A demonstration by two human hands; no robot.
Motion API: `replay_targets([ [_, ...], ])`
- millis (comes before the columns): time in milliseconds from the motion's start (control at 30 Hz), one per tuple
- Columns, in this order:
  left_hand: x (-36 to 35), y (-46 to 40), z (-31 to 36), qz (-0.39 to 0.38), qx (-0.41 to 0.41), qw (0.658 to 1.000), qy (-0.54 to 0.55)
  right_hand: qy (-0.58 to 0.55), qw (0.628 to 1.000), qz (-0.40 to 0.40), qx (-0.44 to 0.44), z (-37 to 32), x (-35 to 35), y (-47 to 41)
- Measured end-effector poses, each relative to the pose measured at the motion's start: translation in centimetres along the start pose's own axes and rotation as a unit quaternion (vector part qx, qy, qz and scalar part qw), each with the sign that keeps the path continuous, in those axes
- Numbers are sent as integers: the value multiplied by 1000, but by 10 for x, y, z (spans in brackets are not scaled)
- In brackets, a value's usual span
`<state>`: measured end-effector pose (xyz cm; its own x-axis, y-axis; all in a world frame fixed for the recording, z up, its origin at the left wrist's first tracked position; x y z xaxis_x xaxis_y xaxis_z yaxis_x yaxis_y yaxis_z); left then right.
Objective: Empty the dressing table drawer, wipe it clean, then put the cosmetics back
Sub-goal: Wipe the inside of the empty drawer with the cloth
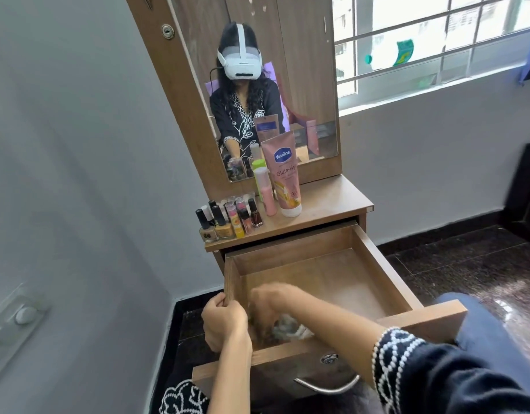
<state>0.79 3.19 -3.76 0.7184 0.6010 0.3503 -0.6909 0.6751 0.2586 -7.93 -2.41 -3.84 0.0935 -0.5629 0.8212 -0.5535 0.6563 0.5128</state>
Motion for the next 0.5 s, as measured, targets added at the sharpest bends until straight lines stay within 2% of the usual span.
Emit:
replay_targets([
  [67, 0, 1, 1, -2, 0, 1000, -1, 52, 995, -49, 63, -26, -15, 8],
  [133, 1, 3, 2, -3, -1, 1000, -2, 107, 987, -78, 86, -33, -23, 10],
  [300, 1, 5, 3, -7, 2, 1000, 1, 154, 976, -148, 44, 6, -24, 22],
  [400, 1, 3, 3, -9, 1, 1000, 3, 124, 980, -152, 26, 36, -23, 40],
  [500, 0, 3, 3, -10, 3, 1000, 5, 88, 990, -112, 21, 54, -17, 55],
])
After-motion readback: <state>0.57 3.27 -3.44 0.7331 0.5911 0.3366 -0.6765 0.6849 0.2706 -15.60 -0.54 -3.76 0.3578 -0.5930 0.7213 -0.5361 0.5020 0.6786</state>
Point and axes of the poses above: each hand's wrist, its own y-axis away from the middle knuckle, its own x-axis out of the back of the hand, z = x × y, the point moved 5 cm from there along -y, towards the middle knuckle, and after that the axes turned 8 degrees about -z, right-handed, at the moved point
